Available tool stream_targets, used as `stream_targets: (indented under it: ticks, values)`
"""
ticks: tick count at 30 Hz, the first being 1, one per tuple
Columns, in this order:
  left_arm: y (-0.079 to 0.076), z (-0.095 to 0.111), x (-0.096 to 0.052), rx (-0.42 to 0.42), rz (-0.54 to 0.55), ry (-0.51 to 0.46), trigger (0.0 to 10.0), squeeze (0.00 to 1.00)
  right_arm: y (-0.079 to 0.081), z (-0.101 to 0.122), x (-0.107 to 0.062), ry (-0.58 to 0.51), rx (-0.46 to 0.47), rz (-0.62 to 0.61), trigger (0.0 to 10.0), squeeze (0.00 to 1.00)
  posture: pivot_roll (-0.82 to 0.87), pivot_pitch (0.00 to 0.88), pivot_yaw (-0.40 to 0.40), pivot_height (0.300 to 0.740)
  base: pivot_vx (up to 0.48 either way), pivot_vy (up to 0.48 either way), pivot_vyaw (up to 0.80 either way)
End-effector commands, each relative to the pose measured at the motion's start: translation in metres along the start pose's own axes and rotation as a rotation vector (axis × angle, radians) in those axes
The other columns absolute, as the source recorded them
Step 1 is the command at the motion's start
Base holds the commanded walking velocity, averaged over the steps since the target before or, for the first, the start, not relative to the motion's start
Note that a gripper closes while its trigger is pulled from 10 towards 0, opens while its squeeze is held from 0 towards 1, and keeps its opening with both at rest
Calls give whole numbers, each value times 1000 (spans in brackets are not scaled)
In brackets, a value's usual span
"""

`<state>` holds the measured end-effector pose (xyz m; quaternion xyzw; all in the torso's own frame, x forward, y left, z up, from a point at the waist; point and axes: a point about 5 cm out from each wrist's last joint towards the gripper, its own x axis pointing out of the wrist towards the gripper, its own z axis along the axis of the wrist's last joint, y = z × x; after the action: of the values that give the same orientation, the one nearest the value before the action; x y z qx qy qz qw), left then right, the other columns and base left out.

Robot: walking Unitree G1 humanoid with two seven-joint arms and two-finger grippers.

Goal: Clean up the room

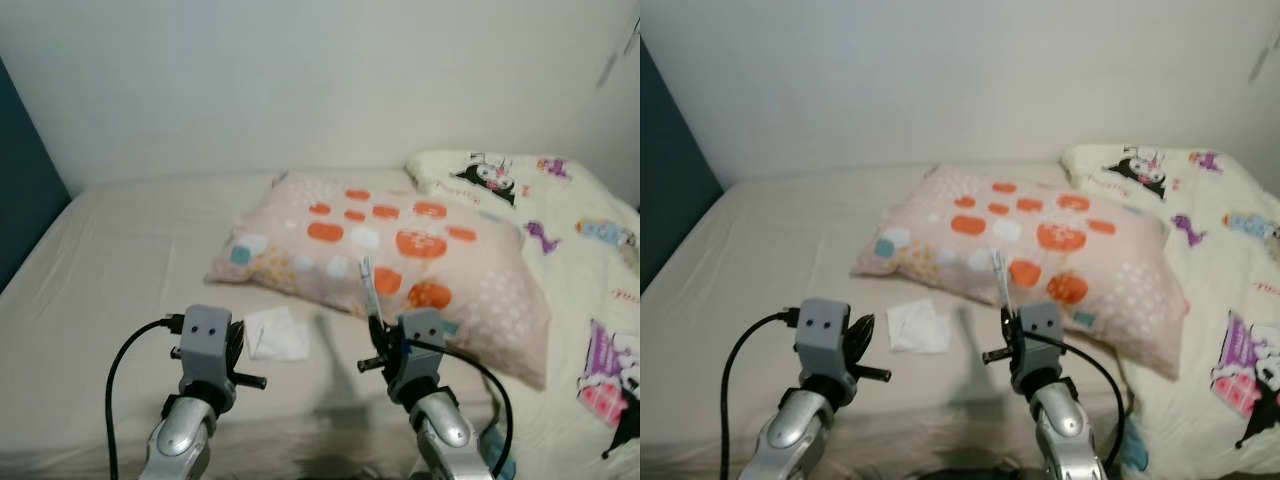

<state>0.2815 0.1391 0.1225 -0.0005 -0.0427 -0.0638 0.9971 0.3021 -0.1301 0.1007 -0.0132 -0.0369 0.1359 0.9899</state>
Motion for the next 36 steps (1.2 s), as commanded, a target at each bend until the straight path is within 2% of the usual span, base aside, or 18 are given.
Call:
stream_targets:
  ticks: [1,10,23,36]
  values:
    - [0,-4,-1,8,5,7,10000,0,1,1,-1,4,-9,0,10000,0,29,121,-43,677,0,0,0]
    - [4,-4,-2,6,17,6,10000,0,6,-4,-3,54,-13,21,10000,0,32,116,-44,687,0,0,0]
    - [7,-4,0,9,33,1,10000,0,5,-4,-4,62,-40,5,10000,0,38,104,-51,687,0,0,0]
    - [9,-3,0,10,48,-9,10000,0,5,-1,-2,52,-41,2,10000,0,41,91,-52,737,0,0,0]
